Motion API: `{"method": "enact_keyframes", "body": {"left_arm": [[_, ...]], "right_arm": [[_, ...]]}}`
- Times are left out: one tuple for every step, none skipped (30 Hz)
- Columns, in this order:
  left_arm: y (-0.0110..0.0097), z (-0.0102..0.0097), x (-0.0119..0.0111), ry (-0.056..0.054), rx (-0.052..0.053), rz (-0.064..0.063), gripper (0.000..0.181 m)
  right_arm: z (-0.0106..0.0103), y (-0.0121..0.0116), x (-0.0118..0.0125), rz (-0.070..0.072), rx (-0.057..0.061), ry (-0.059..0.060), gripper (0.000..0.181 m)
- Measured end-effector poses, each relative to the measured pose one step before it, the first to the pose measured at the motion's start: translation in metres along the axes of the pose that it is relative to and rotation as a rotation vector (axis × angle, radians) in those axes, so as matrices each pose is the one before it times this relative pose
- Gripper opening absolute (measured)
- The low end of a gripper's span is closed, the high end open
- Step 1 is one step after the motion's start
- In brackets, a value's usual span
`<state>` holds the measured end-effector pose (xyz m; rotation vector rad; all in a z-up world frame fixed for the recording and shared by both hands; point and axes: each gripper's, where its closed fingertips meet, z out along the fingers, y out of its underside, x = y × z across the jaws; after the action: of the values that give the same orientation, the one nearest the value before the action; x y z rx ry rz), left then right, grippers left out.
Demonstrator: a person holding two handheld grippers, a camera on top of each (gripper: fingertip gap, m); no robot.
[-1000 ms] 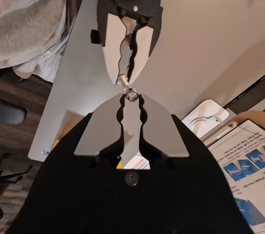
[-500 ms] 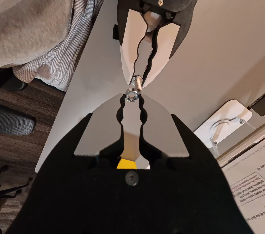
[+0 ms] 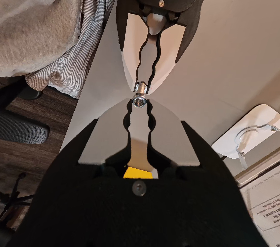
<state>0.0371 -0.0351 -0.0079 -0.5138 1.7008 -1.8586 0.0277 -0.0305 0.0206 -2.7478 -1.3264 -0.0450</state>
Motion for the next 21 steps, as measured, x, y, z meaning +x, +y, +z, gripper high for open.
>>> {"method": "enact_keyframes", "body": {"left_arm": [[0.00006,-0.00014,-0.00073,-0.0012,0.0024,-0.0092,0.020],[-0.00066,-0.00035,-0.00093,-0.0010,0.0038,-0.0091,0.020],[-0.00094,-0.00053,-0.00089,-0.0027,0.0037,-0.0027,0.020],[-0.00105,-0.00066,-0.00099,-0.0052,0.0025,0.0041,0.020],[-0.00080,-0.00048,-0.00127,-0.0085,-0.0007,0.0061,0.020],[-0.00020,-0.00013,-0.00128,-0.0086,-0.0031,0.0036,0.020],[0.00011,-0.00005,-0.00103,-0.0053,-0.0028,-0.0016,0.020],[0.00041,0.00021,-0.00091,-0.0050,-0.0024,-0.0046,0.020],[0.00070,0.00021,-0.00150,-0.0104,-0.0031,-0.0050,0.020],[0.00061,0.00022,-0.00113,-0.0072,-0.0031,-0.0064,0.020],[0.00044,0.00012,-0.00103,-0.0068,-0.0028,-0.0051,0.020],[0.00027,0.00004,-0.00115,-0.0082,-0.0011,-0.0027,0.020],[0.00029,-0.00005,-0.00129,-0.0091,-0.0013,-0.0035,0.020],[0.00020,-0.00004,-0.00167,-0.0091,-0.0011,-0.0061,0.020],[0.00007,-0.00011,-0.00136,-0.0067,-0.0003,-0.0080,0.020],[0.00008,0.00004,-0.00114,-0.0052,-0.0003,-0.0063,0.020],[0.00008,-0.00004,-0.00093,-0.0062,-0.0005,-0.0023,0.020],[0.00014,0.00004,-0.00082,-0.0071,-0.0003,-0.0004,0.020],[0.00022,-0.00004,-0.00045,-0.0032,-0.0002,0.0006,0.020],[0.00035,-0.00007,-0.00005,-0.0005,-0.0004,-0.0001,0.020],[0.00025,0.00002,0.00008,0.0003,-0.0004,0.0004,0.020]], "right_arm": [[-0.00002,0.00013,0.00102,0.0007,-0.0012,0.0005,0.019],[-0.00047,-0.00009,0.00120,0.0024,-0.0008,0.0014,0.019],[-0.00084,-0.00070,0.00124,0.0053,0.0017,0.0006,0.019],[-0.00087,-0.00085,0.00101,0.0074,0.0028,-0.0001,0.019],[-0.00068,-0.00050,0.00114,0.0082,0.0013,0.0006,0.019],[-0.00023,0.00014,0.00124,0.0088,-0.0021,0.0011,0.019],[0.00011,0.00057,0.00100,0.0100,-0.0042,0.0003,0.019],[0.00026,0.00055,0.00109,0.0123,-0.0052,0.0012,0.019],[0.00050,0.00066,0.00155,0.0161,-0.0064,0.0043,0.019],[0.00046,0.00057,0.00145,0.0199,-0.0060,0.0035,0.019],[0.00044,0.00043,0.00113,0.0220,-0.0049,0.0027,0.019],[0.00026,0.00012,0.00133,0.0257,-0.0036,0.0034,0.019],[0.00024,-0.00002,0.00155,0.0316,-0.0017,0.0044,0.019],[0.00013,-0.00036,0.00169,0.0372,0.0002,0.0046,0.019],[0.00020,-0.00020,0.00161,0.0372,0.0011,0.0027,0.019],[0.00021,0.00002,0.00123,0.0329,0.0003,0.0000,0.019],[0.00008,0.00003,0.00105,0.0247,0.0009,-0.0002,0.019],[0.00026,0.00010,0.00086,0.0179,0.0016,0.0005,0.019],[0.00028,0.00016,0.00055,0.0137,-0.0007,-0.0015,0.019],[0.00032,0.00016,0.00003,0.0093,-0.0023,-0.0024,0.019],[0.00034,0.00020,-0.00014,0.0046,-0.0029,-0.0029,0.019]]}}
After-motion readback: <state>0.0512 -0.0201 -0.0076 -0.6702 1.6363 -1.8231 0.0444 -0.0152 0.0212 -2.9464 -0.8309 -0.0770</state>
